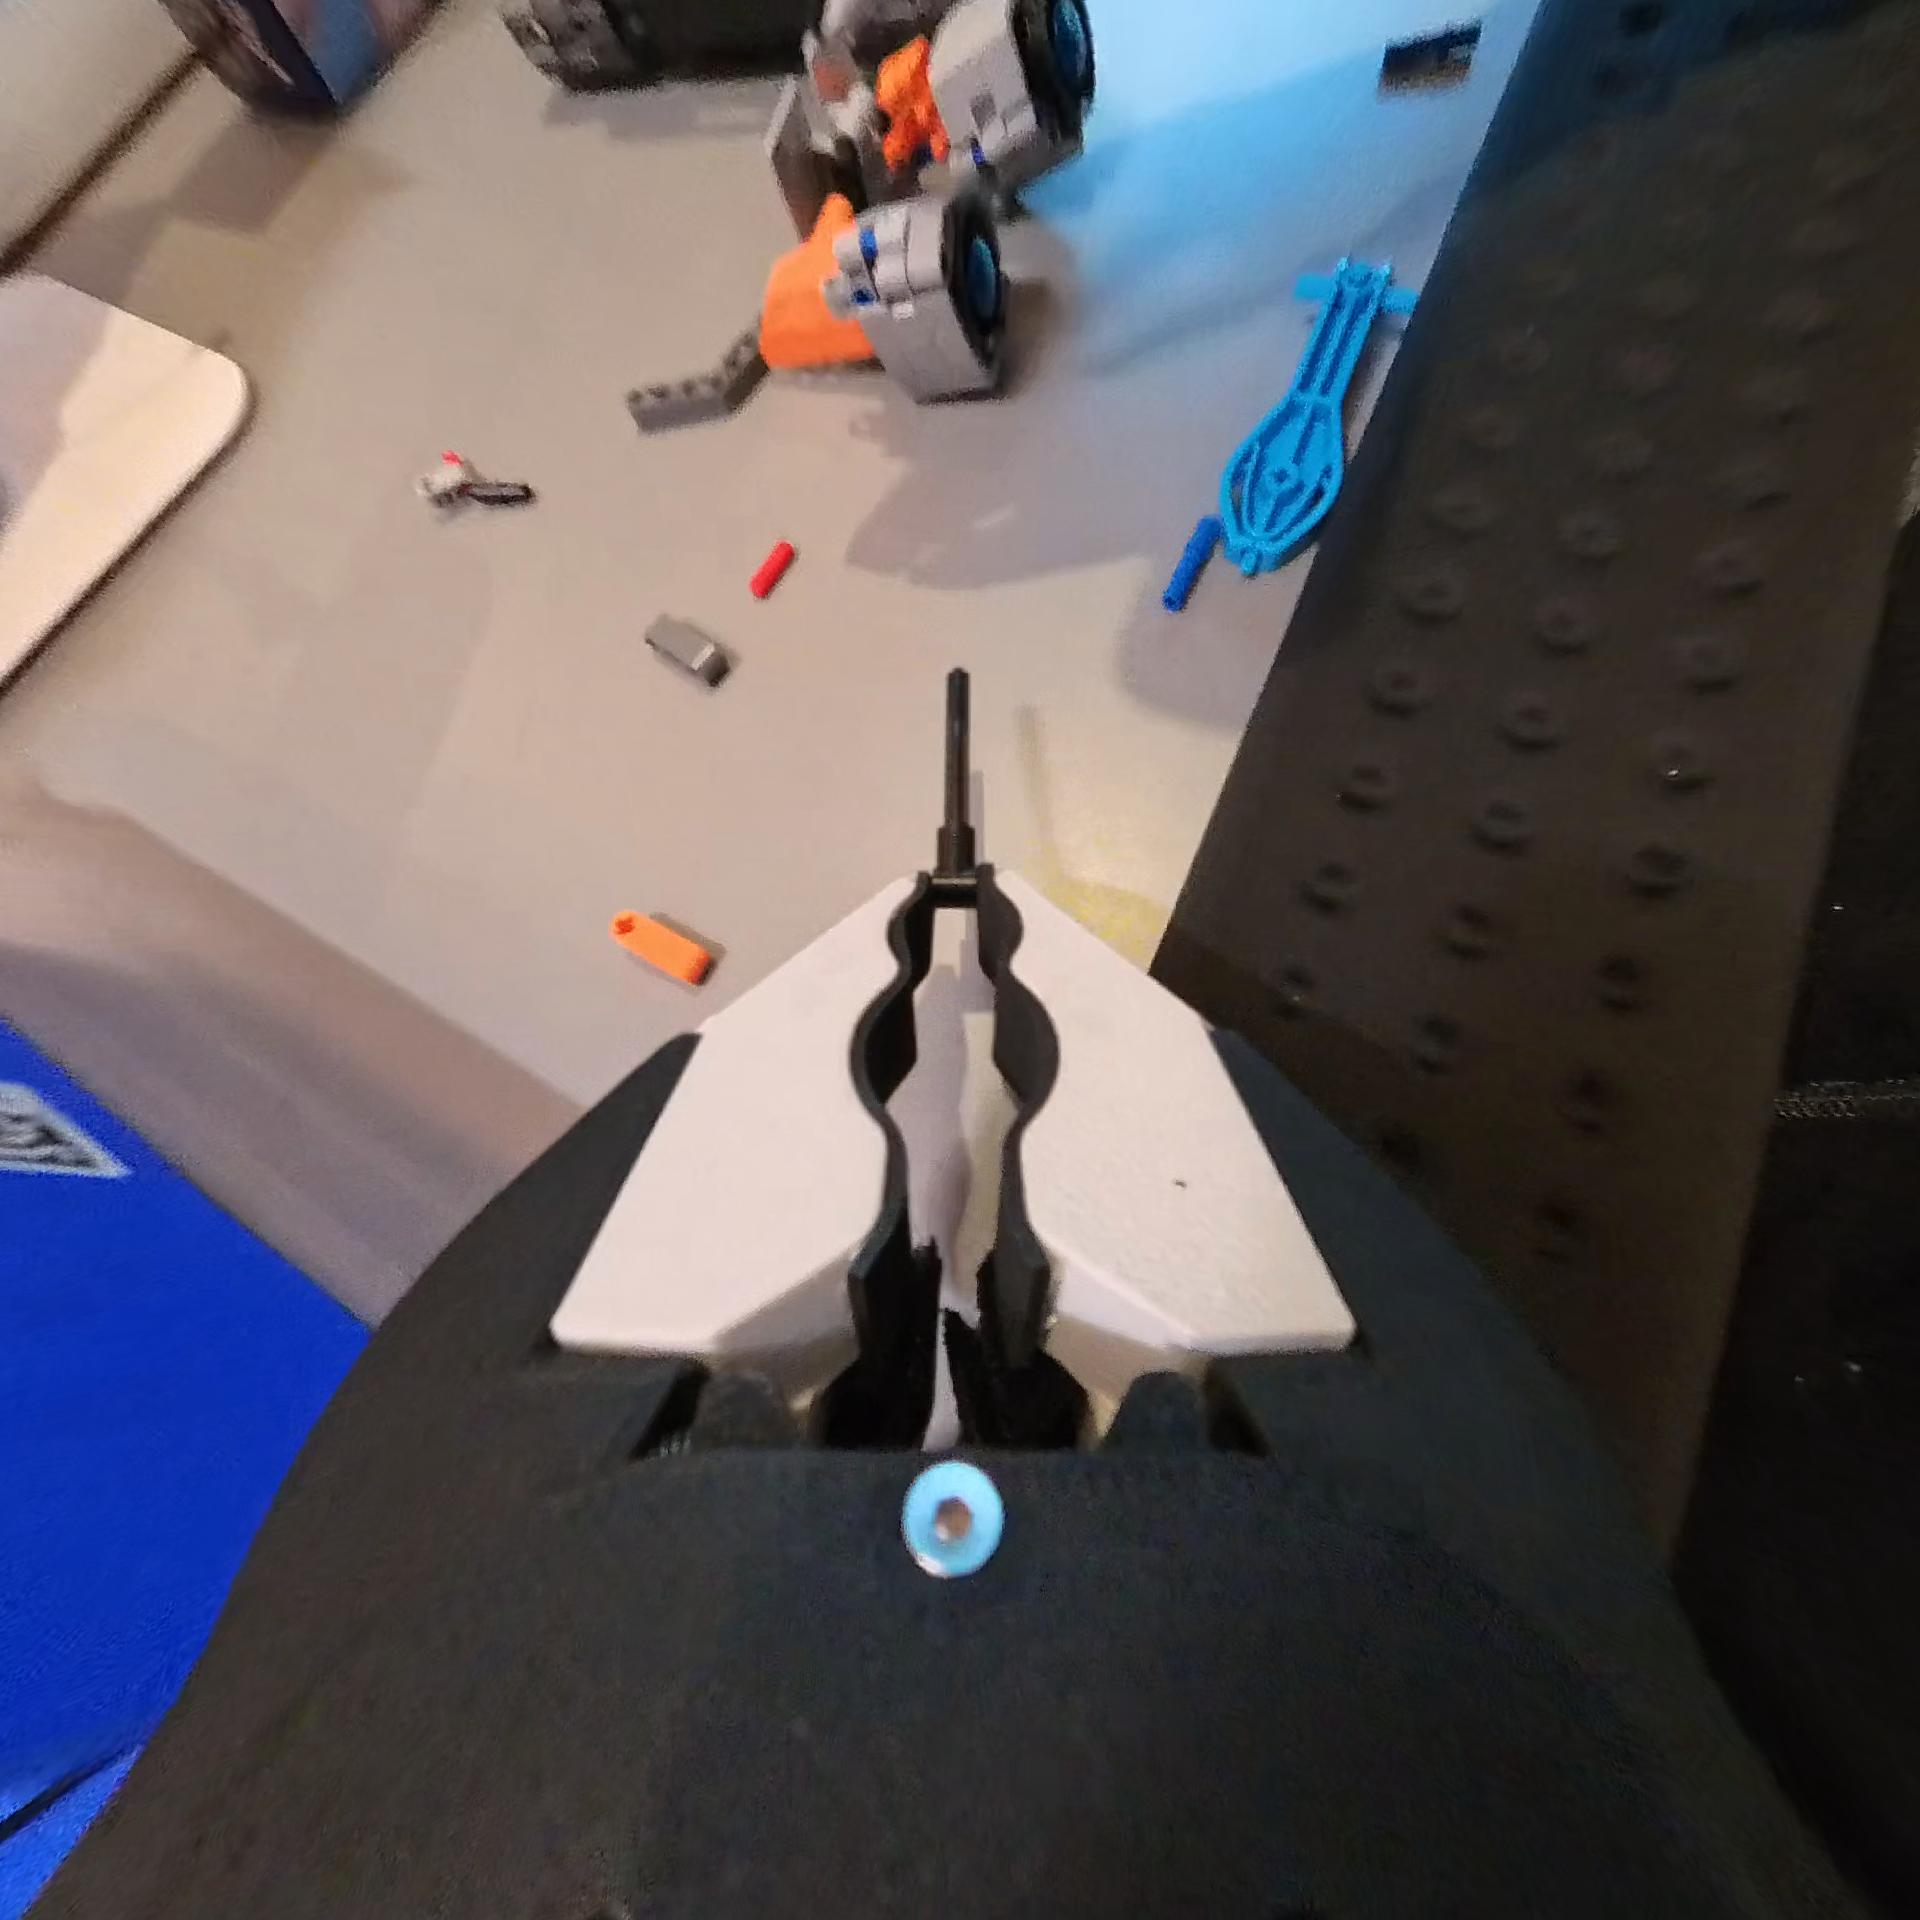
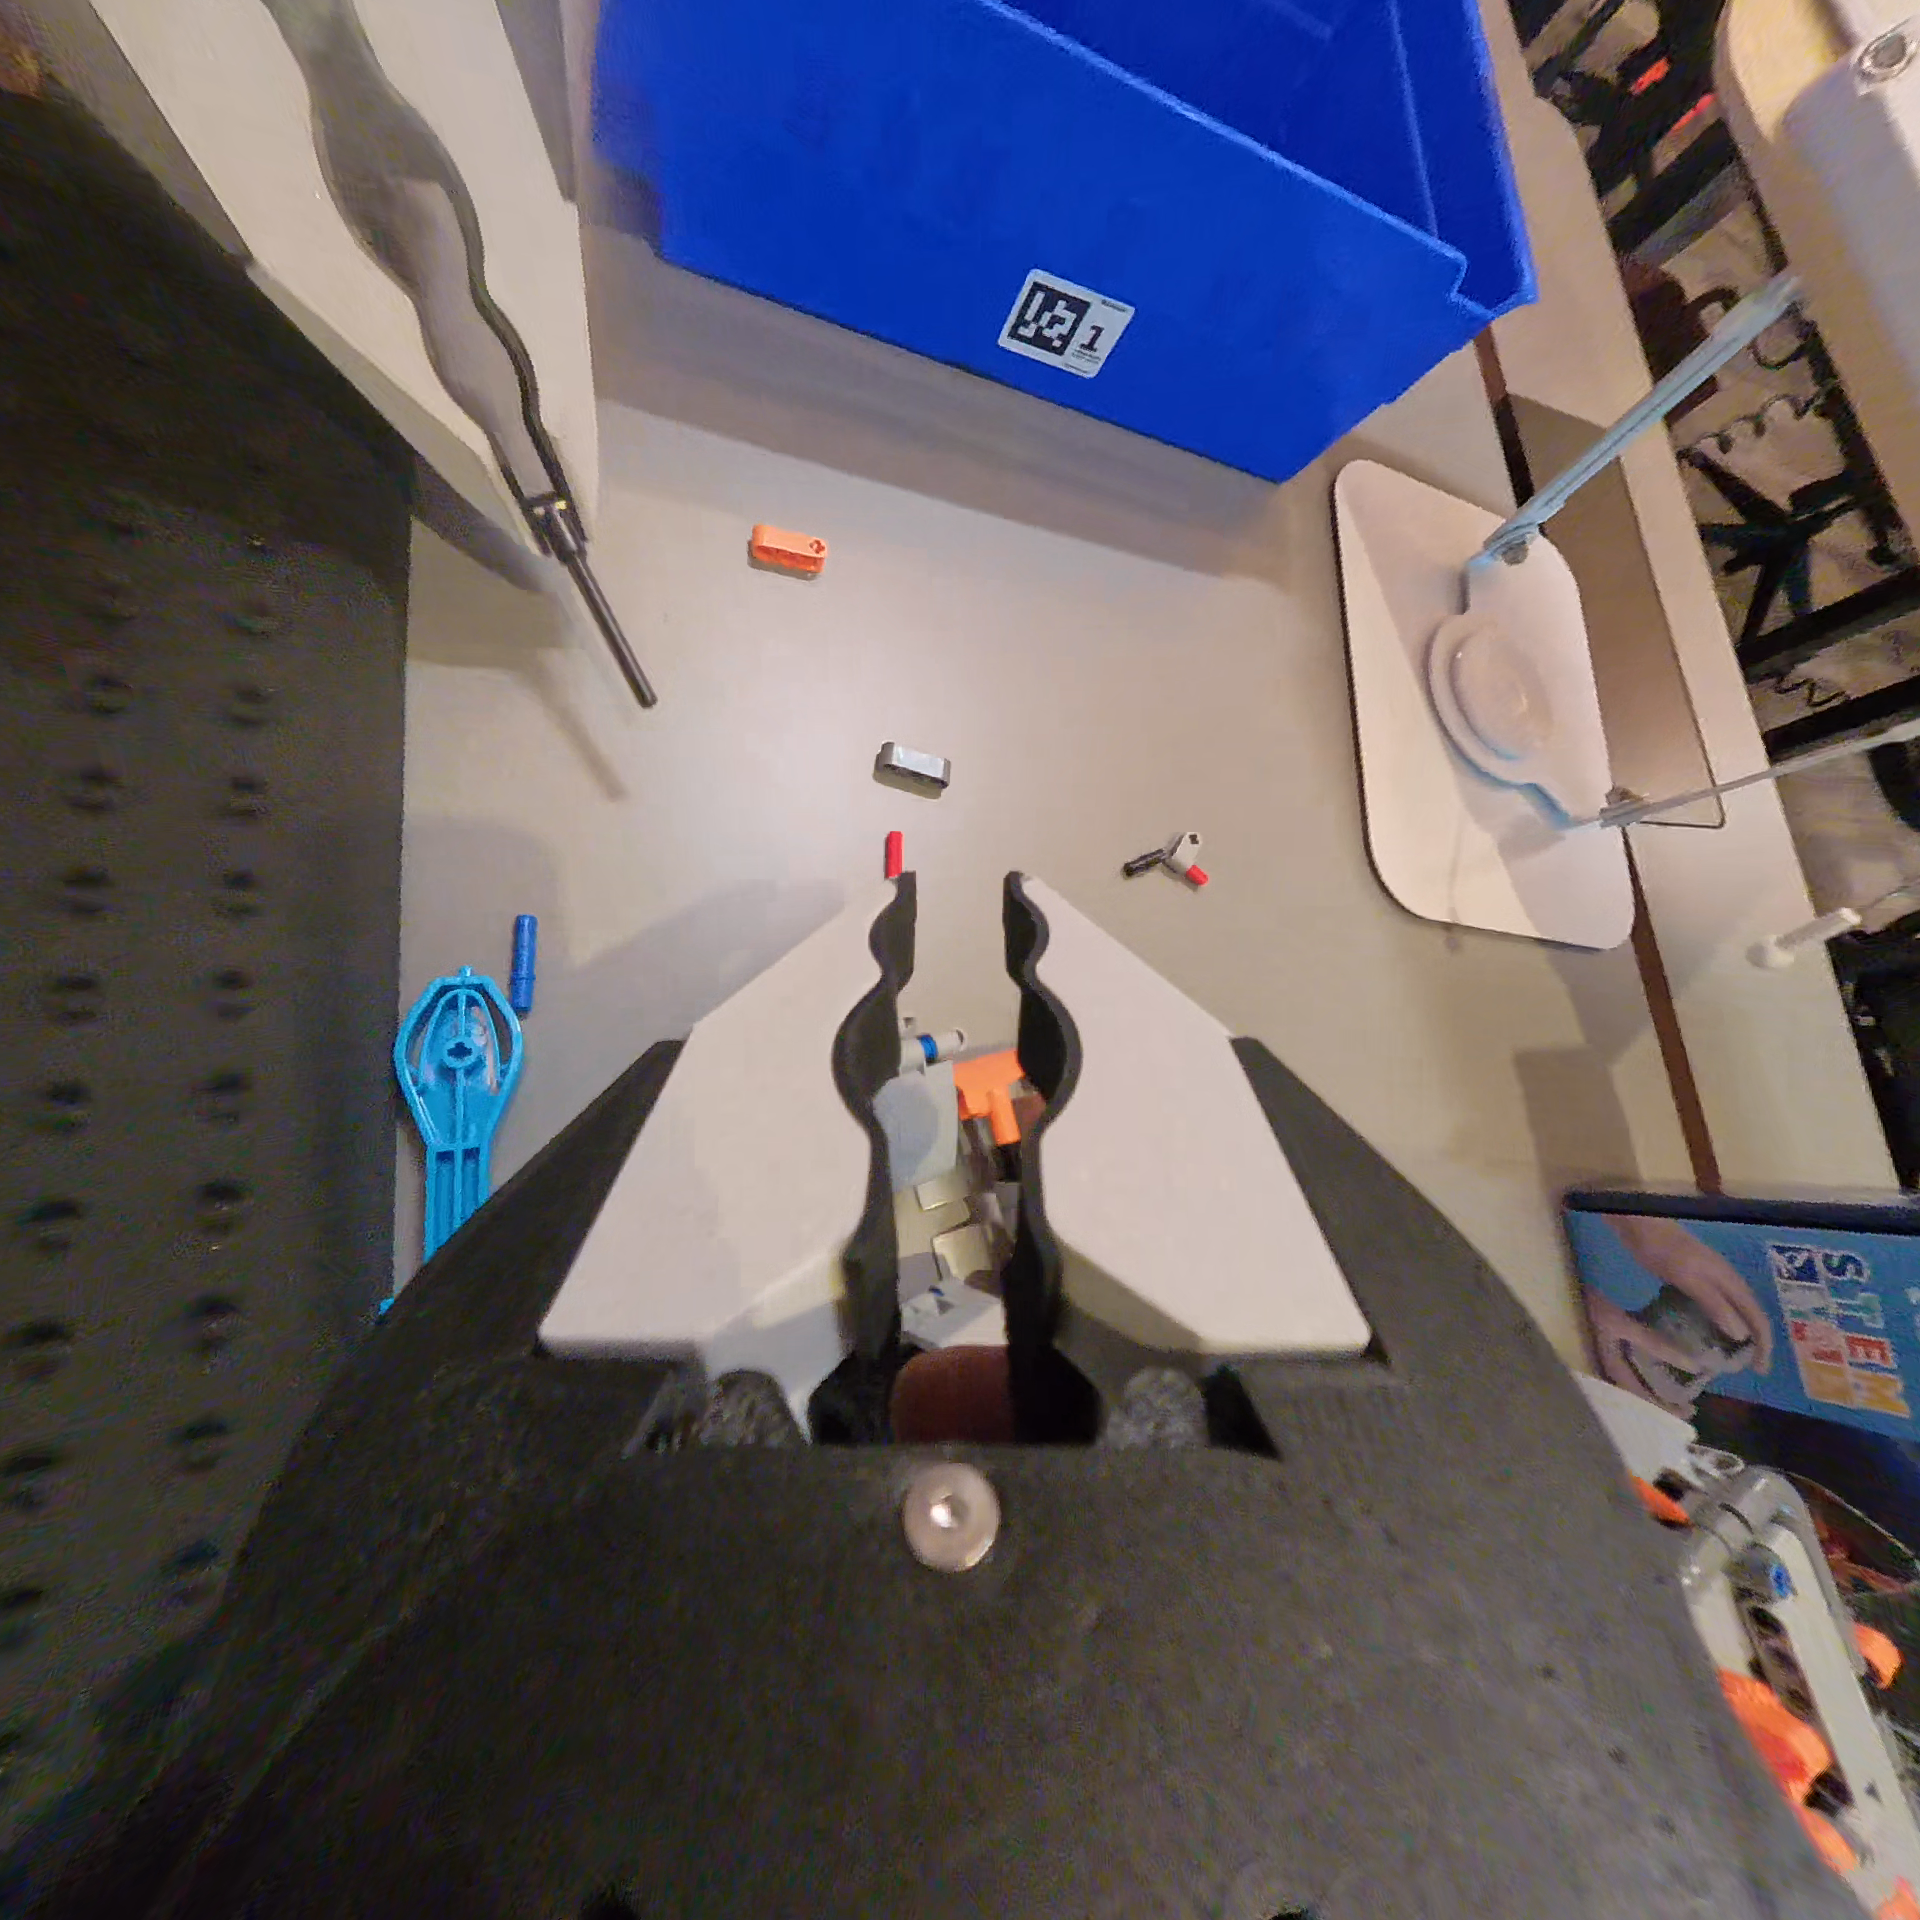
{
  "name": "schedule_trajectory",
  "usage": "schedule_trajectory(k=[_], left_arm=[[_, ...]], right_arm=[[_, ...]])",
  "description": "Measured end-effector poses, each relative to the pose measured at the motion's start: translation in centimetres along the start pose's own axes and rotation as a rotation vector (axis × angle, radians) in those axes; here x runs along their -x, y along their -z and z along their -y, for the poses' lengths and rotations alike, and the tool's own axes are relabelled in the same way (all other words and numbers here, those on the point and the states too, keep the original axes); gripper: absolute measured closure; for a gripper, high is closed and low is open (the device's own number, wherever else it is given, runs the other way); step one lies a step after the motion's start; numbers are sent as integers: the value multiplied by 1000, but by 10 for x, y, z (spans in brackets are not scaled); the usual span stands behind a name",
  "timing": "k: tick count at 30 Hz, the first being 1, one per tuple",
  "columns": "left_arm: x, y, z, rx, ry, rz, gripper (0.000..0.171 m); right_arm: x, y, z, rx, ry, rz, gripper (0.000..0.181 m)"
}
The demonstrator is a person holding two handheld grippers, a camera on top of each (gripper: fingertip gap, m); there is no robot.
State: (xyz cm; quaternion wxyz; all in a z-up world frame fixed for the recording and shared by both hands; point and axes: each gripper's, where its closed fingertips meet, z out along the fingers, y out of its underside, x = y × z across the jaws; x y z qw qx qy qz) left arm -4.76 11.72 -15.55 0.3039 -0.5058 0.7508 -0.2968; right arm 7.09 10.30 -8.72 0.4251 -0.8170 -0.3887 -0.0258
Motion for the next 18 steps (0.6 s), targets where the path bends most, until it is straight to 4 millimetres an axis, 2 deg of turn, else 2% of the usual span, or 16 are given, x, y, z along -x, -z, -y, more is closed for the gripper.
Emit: schedule_trajectory(k=[4, 7, 10, 11, 12, 14, 16, 18], left_arm=[[4, -20, -14, 123, -24, 12, 165], [6, -18, -12, 103, -27, 21, 153], [7, -4, -6, 42, -12, 40, 150], [3, 6, 1, 2, -7, 21, 140], [-1, 18, 11, -47, -2, -2, 137], [0, 49, 32, -135, -4, -5, 141], [21, 87, 43, -163, -18, 81, 144], [55, 129, 49, -173, -18, 228, 146]], right_arm=[[1, -5, -2, 34, -3, -6, 166], [-3, -3, -4, 47, -14, -18, 166], [-14, 6, -6, 27, -47, -46, 166], [-18, 9, -6, 12, -62, -53, 166], [-22, 11, -6, -6, -75, -58, 166], [-27, 14, -5, -46, -98, -60, 167], [-30, 14, -3, -84, -110, -59, 167], [-31, 11, -3, -111, -117, -57, 168]])
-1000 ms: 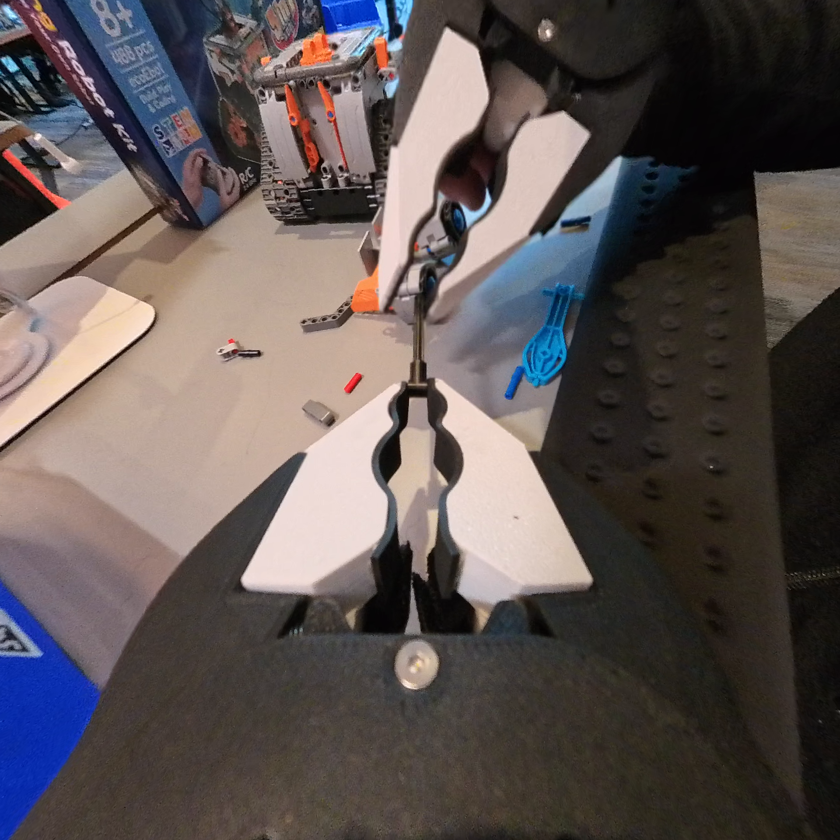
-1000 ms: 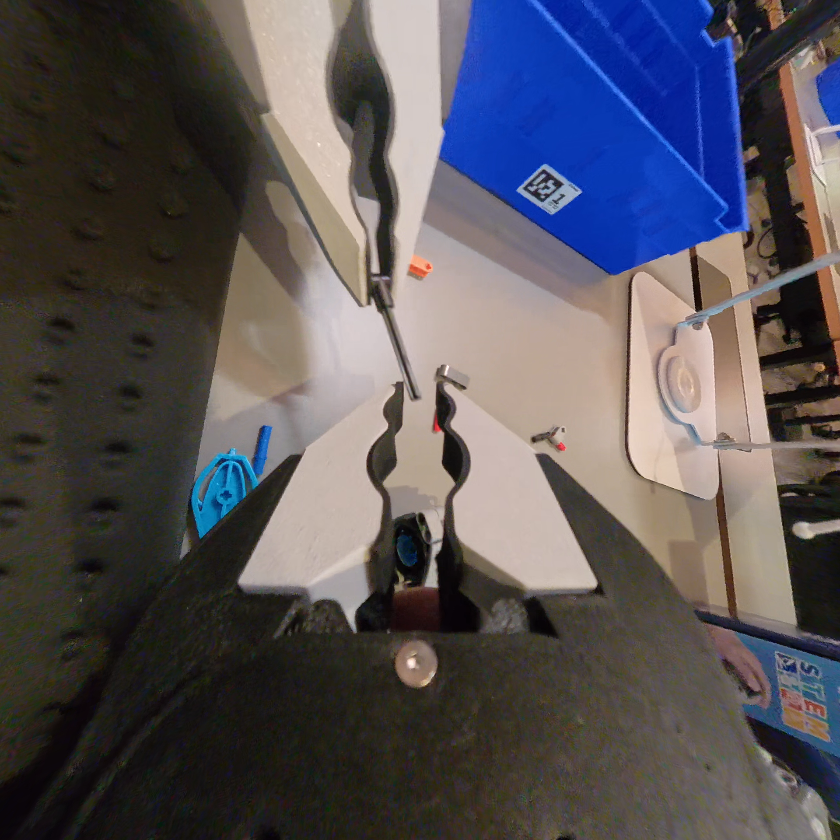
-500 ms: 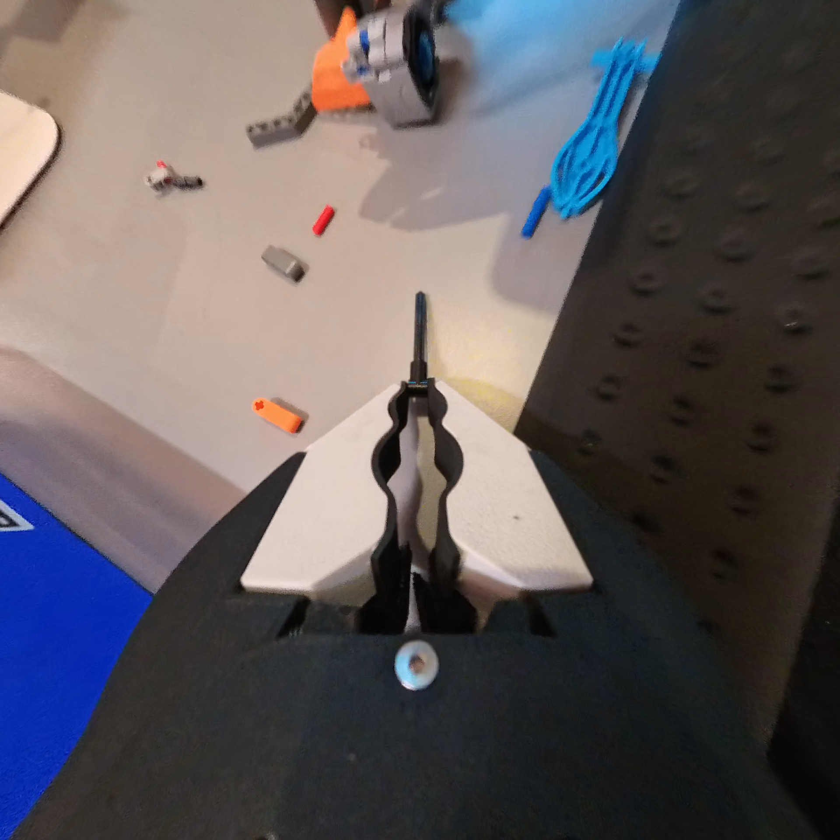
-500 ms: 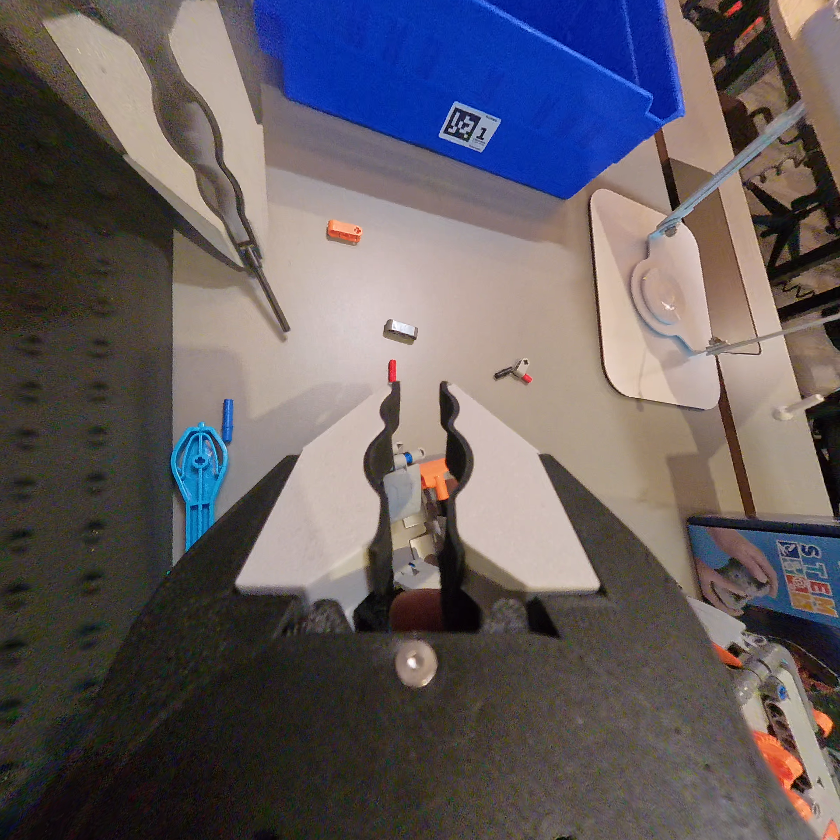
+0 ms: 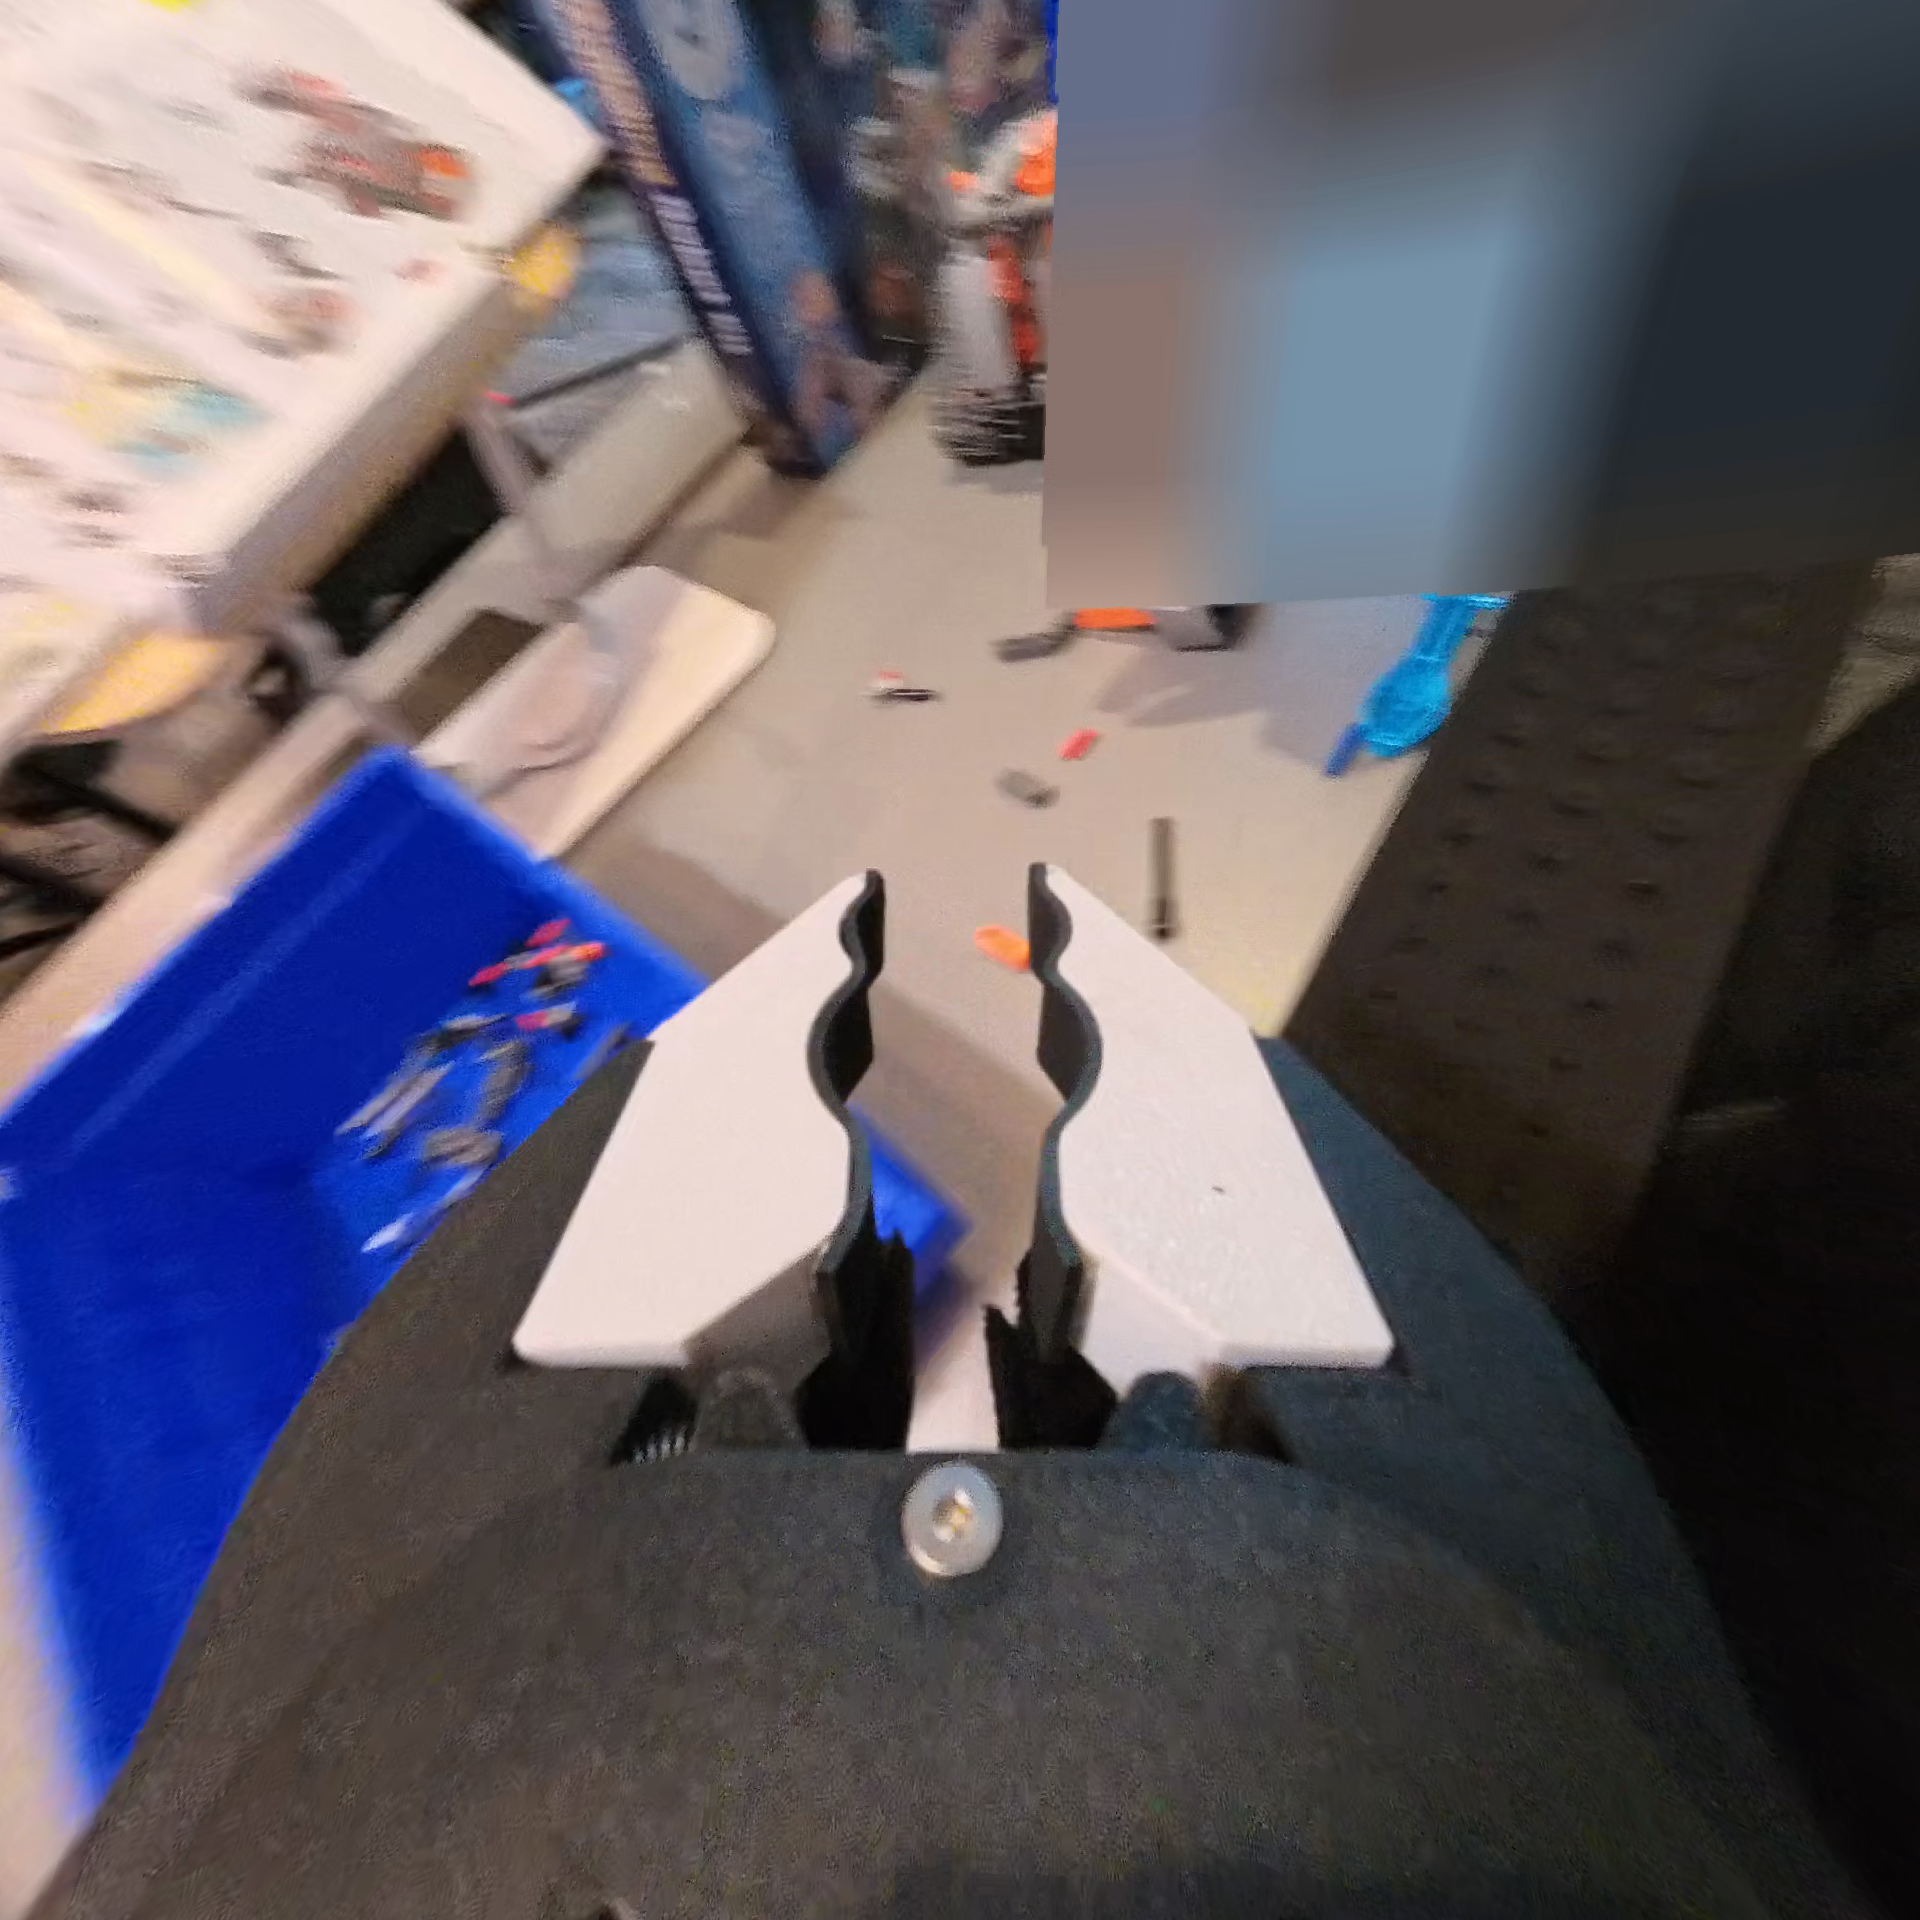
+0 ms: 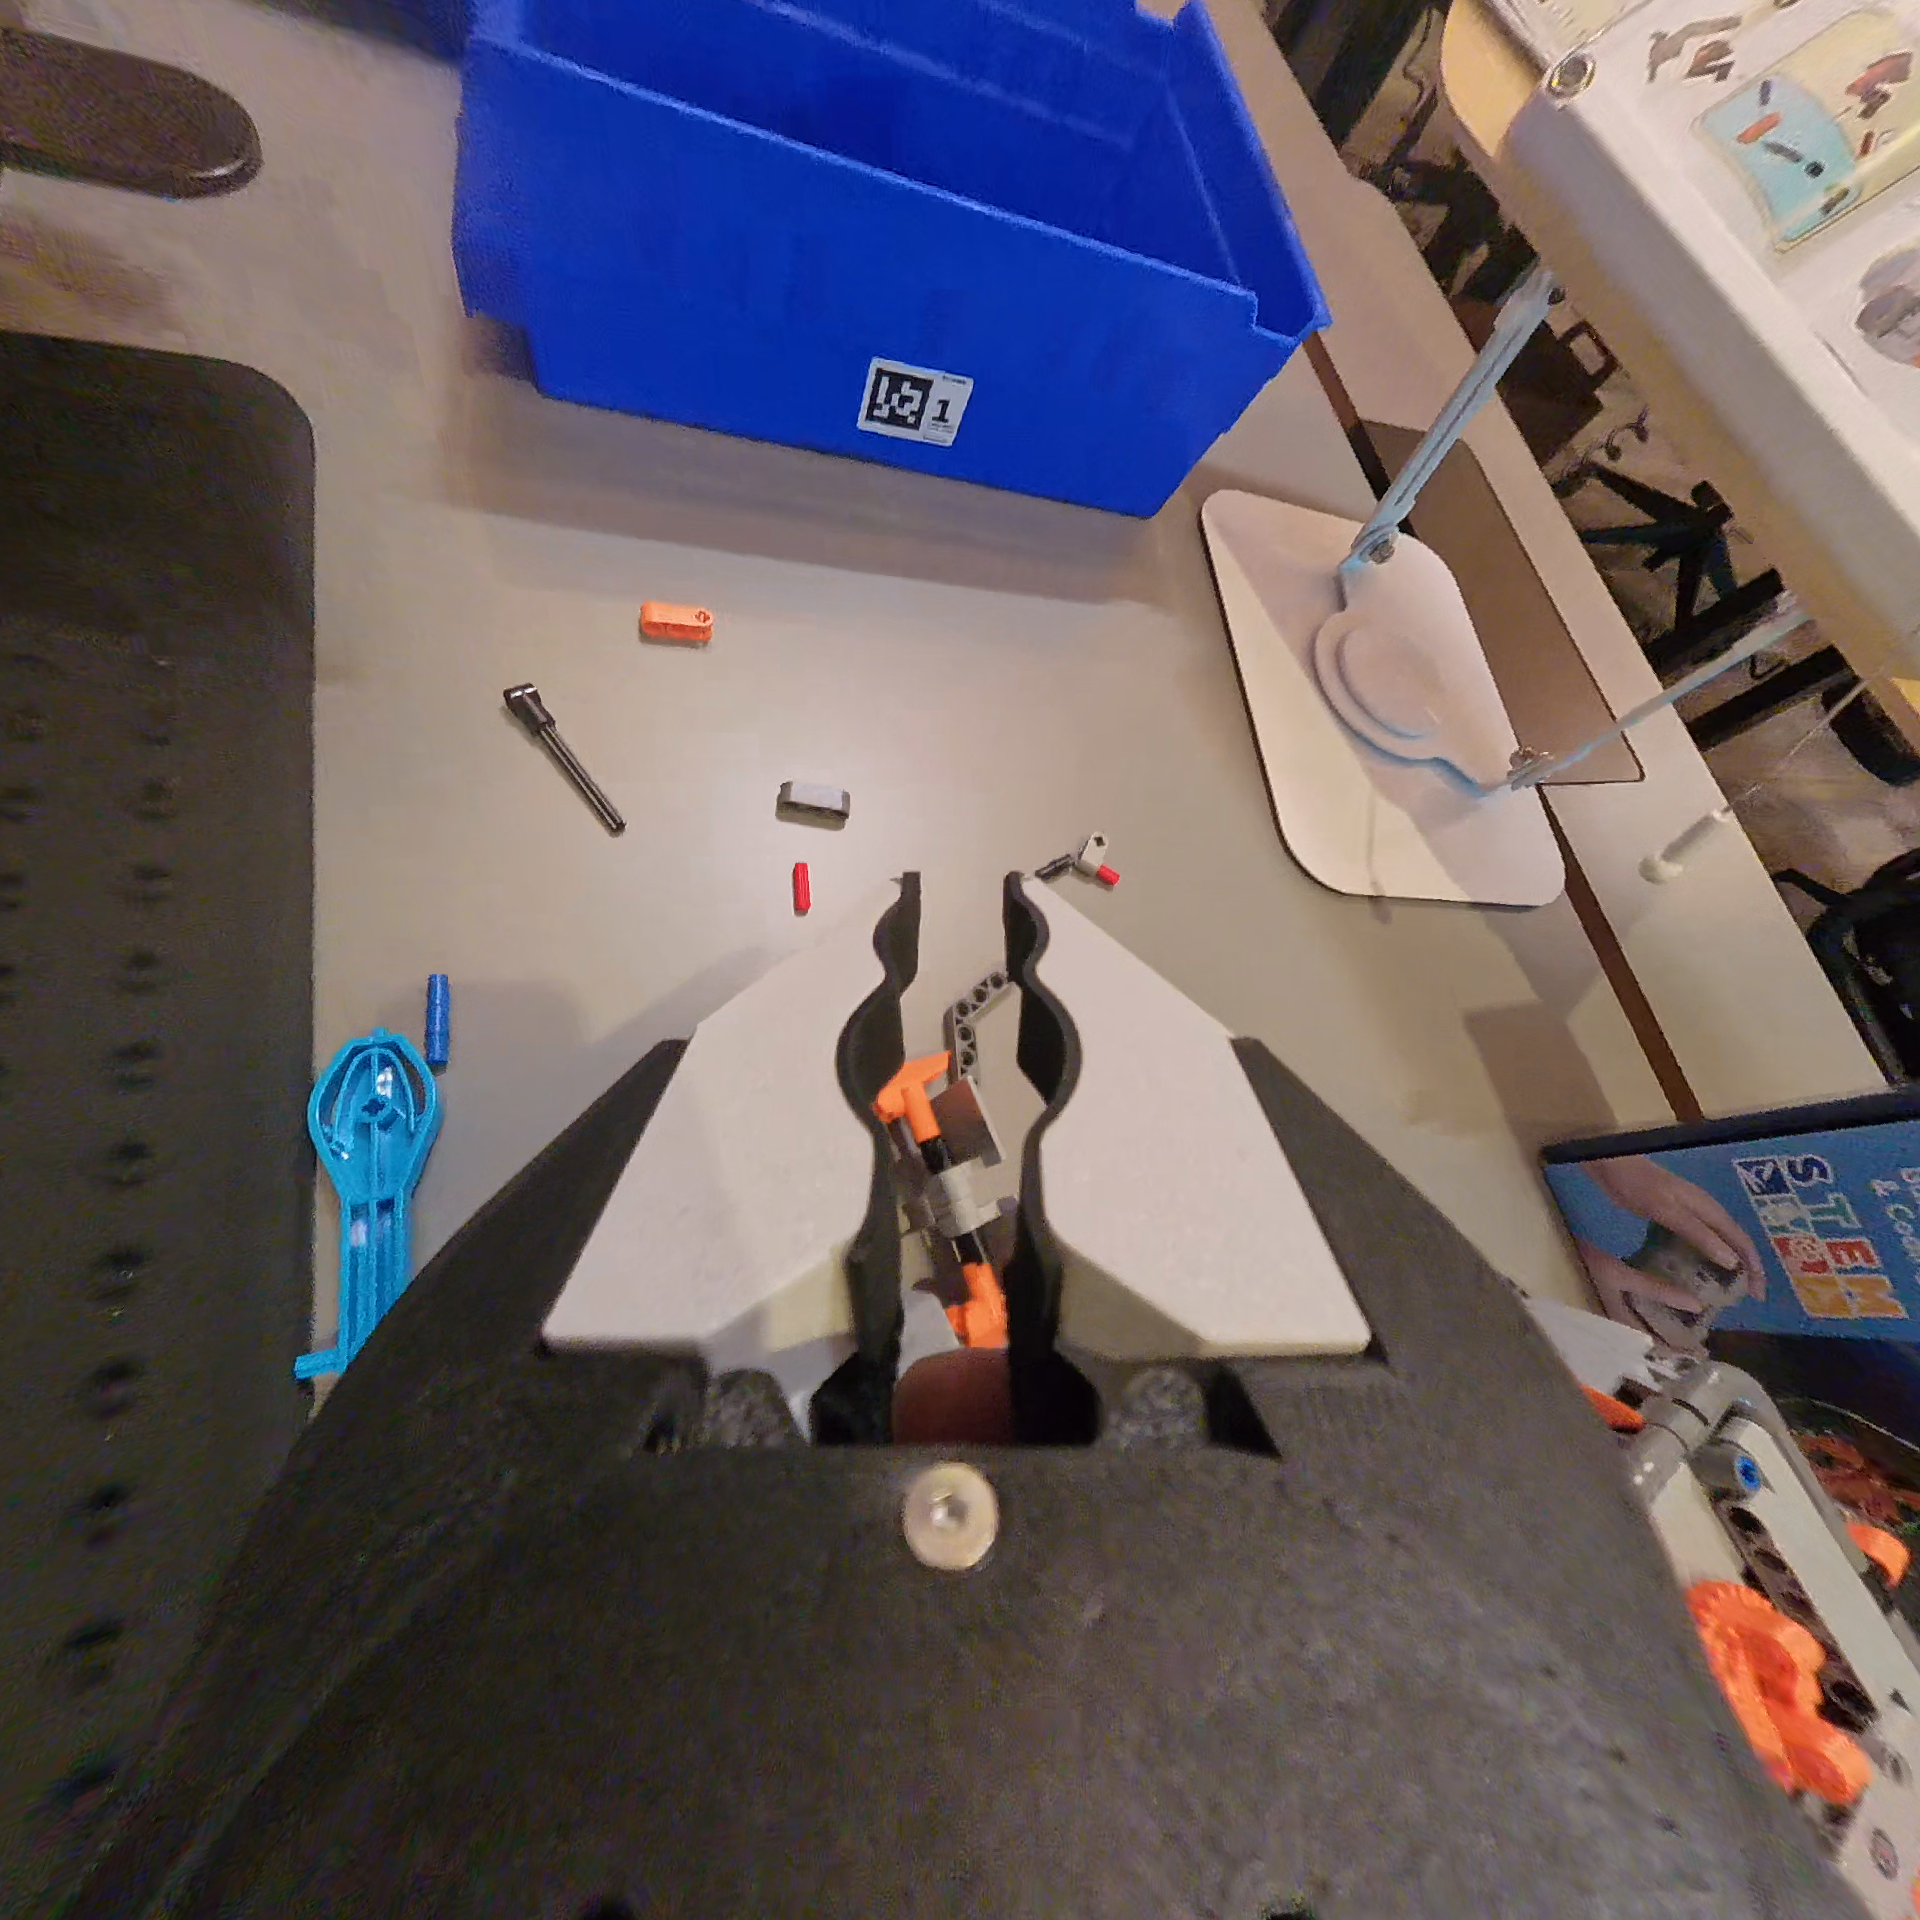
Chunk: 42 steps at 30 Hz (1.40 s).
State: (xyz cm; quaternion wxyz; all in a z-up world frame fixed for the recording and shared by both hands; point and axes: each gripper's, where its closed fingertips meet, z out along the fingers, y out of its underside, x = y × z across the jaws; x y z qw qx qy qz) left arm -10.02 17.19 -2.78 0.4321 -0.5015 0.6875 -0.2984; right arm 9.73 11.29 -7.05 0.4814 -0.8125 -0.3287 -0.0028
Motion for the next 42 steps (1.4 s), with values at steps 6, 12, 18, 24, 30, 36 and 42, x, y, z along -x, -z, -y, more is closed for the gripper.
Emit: schedule_trajectory(k=[6, 12, 18, 24, 30, 36, 42], left_arm=[[112, 34, -61, 353, 103, 258, 150], [126, -1, -124, 569, 185, 107, 151], [115, -27, -169, 759, 213, -31, 154], [108, -39, -188, 835, 229, -108, 154], [102, -45, -189, 822, 256, -143, 166], [105, -48, -175, 721, 250, -97, 166], [115, -15, -85, 409, 184, 83, 166]], right_arm=[[1, -5, -8, -10, -4, 5, 168], [3, -9, -14, -8, -19, 29, 168], [6, -16, -19, -3, -28, 52, 168], [8, -16, -18, -10, -24, 62, 169], [9, -14, -18, -18, -22, 67, 169], [9, -11, -16, -30, -20, 61, 169], [15, -6, 0, -73, 4, 59, 168]])
